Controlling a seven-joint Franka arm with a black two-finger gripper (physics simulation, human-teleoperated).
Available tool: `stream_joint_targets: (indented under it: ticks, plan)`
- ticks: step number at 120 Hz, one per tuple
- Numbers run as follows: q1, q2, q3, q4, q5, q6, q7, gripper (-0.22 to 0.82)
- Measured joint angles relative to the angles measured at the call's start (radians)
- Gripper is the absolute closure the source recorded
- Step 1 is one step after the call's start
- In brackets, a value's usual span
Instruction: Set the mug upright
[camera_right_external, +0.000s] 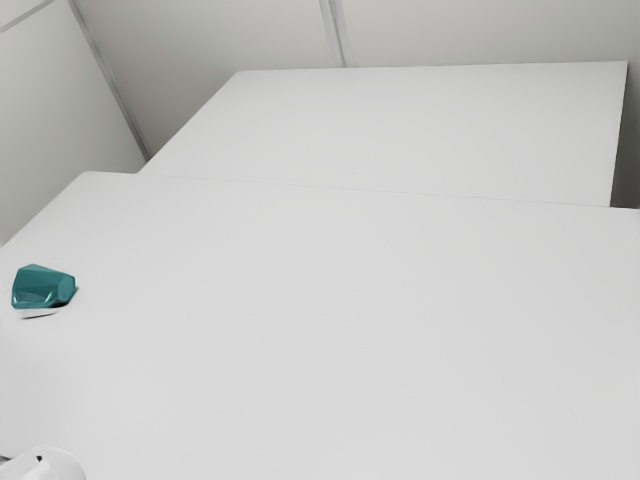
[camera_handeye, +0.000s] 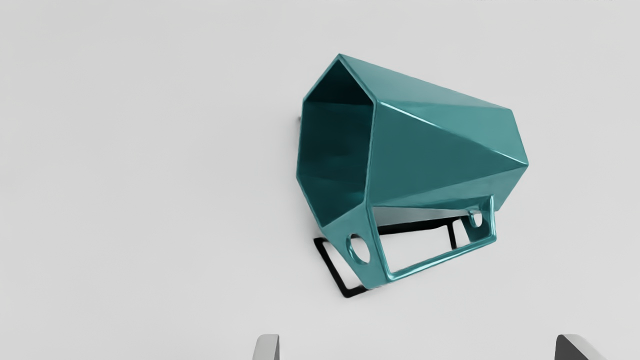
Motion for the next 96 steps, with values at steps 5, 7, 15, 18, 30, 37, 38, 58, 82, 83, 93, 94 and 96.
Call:
stream_joint_targets:
  ticks: [5,7,15,18,30,37,38,58,82,83,93,94,96]
  plan:
    - [0.007,0.039,-0.008,0.037,-0.018,0.001,0.03,0.0]
    - [0.009,0.052,-0.014,0.052,-0.025,0.002,0.041,0.0]
    - [0.011,0.084,-0.035,0.091,-0.051,0.005,0.083,0.0]
    - [0.011,0.091,-0.039,0.098,-0.062,0.006,0.098,0.0]
    - [0.011,0.101,-0.064,0.106,-0.107,0.01,0.151,0.0]
    - [0.011,0.099,-0.077,0.097,-0.126,0.01,0.177,0.0]
    - [0.011,0.099,-0.079,0.095,-0.128,0.01,0.18,0.0]
    - [0.009,0.098,-0.084,0.056,-0.17,0.011,0.239,0.0]
    - [0.009,0.102,-0.085,0.016,-0.183,0.03,0.292,0.0]
    - [0.009,0.102,-0.085,0.015,-0.183,0.031,0.294,0.0]
    - [0.009,0.105,-0.085,0.015,-0.183,0.035,0.312,0.0]
    - [0.008,0.105,-0.086,0.015,-0.184,0.036,0.314,0.0]
    - [0.008,0.105,-0.087,0.015,-0.184,0.036,0.317,0.0]
